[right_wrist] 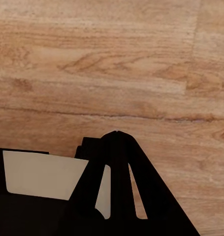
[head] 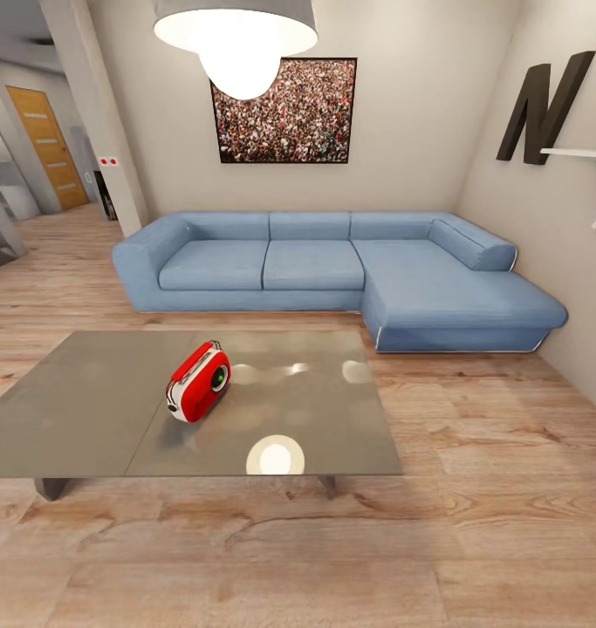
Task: Turn on the radio receiver that's on the table in the living room.
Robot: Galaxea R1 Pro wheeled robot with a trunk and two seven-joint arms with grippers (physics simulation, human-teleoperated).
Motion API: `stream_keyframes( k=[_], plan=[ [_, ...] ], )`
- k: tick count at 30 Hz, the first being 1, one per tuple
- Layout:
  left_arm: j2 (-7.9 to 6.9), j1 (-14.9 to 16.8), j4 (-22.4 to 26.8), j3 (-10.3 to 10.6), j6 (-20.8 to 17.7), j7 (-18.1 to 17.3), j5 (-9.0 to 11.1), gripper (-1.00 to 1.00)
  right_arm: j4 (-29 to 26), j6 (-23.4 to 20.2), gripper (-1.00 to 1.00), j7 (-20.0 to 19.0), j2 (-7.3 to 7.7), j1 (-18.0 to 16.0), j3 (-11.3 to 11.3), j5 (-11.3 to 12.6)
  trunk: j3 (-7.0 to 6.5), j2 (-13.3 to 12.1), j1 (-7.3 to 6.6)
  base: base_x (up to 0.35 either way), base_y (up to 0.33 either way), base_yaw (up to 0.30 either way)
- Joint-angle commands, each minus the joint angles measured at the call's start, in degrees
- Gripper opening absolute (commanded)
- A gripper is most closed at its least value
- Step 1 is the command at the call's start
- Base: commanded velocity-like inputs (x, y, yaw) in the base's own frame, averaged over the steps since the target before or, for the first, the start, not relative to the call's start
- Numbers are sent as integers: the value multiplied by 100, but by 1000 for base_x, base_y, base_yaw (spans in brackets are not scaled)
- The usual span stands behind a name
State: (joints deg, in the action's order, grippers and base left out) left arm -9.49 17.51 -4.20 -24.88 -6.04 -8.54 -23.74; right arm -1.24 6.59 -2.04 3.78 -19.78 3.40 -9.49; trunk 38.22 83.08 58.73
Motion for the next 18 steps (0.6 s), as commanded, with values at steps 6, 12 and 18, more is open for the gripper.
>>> stream_keyframes(
  k=[6,12,18],
  plan=[
    [113,-4,-4,0,6,1,5,100,1,0,-100,0,0,0,-1,0,0,0,0,0,0,0],
    [127,-4,-2,0,6,1,3,100,1,0,-100,-1,0,0,-3,0,0,0,0,0,0,0],
    [131,-3,-2,0,6,1,1,100,1,0,-100,-2,0,0,-4,0,0,0,0,0,0,0]
  ],
)
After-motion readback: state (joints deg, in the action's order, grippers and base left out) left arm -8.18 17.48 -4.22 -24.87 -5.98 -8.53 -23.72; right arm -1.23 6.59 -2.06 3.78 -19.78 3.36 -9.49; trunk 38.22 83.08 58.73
